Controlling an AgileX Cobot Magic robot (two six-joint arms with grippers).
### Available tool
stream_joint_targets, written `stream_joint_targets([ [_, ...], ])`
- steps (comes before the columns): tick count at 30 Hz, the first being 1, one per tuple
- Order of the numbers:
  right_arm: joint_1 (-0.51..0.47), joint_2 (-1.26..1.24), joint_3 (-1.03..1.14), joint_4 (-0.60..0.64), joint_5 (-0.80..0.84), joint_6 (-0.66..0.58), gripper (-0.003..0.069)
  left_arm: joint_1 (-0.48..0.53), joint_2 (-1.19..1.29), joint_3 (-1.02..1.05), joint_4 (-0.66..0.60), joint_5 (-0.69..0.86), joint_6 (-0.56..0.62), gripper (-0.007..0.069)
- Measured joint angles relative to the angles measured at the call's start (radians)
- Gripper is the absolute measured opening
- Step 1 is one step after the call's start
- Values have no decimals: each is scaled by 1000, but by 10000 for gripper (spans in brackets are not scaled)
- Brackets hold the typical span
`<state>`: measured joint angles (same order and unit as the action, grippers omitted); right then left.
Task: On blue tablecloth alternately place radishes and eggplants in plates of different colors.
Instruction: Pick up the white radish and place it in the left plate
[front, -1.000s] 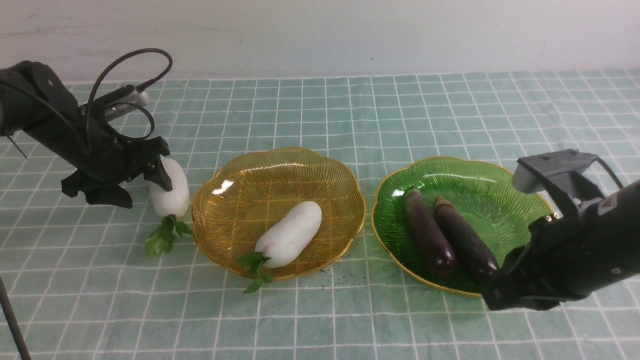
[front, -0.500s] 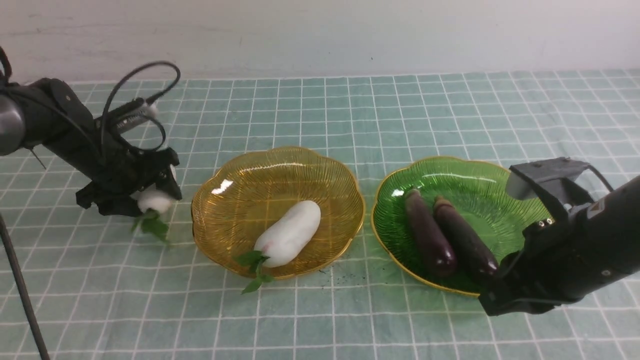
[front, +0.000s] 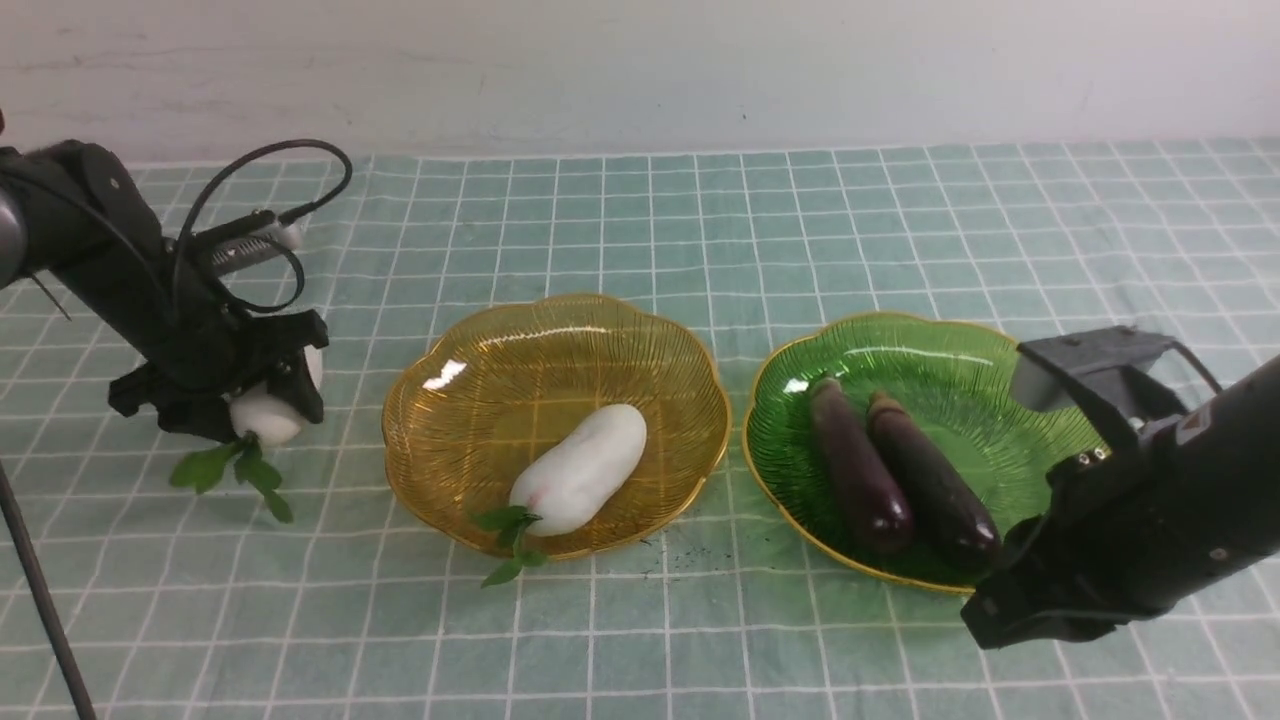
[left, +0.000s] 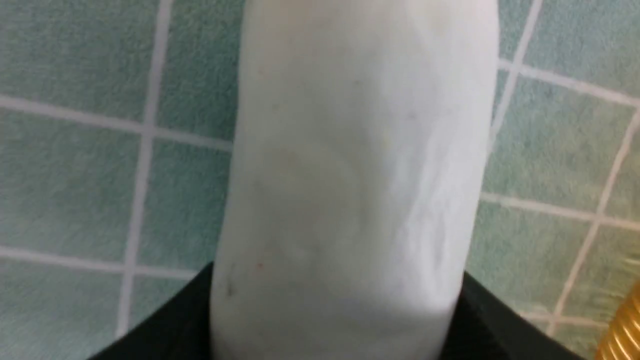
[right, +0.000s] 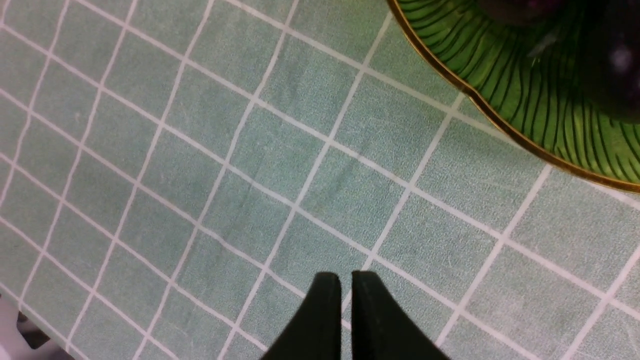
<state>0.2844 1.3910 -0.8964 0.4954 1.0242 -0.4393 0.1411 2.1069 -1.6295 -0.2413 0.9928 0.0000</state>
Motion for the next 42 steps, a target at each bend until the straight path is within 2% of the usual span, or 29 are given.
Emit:
stream_joint_targets([
  [4, 0, 0, 0, 0, -17, -3, 22, -5, -63, -74, -11, 97, 30, 446],
  [9, 0, 0, 0, 6, -46, -3, 22, -72, -102, -114, -110, 191, 180, 446],
  [13, 0, -1, -1, 46, -43, -28, 22, -167, -59, -113, -137, 199, 234, 446],
  [18, 0, -33, -4, 79, -8, -110, 22, -265, -6, -109, -102, 200, 247, 446],
  [24, 0, -171, -4, 68, 72, -114, 22, -311, 10, -109, -55, 151, 248, 446],
  [29, 0, -364, -4, 19, 144, -48, 22, -314, 10, -109, -54, 149, 248, 490],
  [31, 0, -490, -4, -34, 172, 8, 22, -314, 10, -109, -54, 151, 248, 533],
  [34, 0, -627, -4, -95, 181, 69, 22, -314, 10, -109, -57, 158, 248, 554],
  [42, 0, -1002, 33, -228, 89, 166, 22, -314, 9, -127, -112, 183, 248, 528],
])
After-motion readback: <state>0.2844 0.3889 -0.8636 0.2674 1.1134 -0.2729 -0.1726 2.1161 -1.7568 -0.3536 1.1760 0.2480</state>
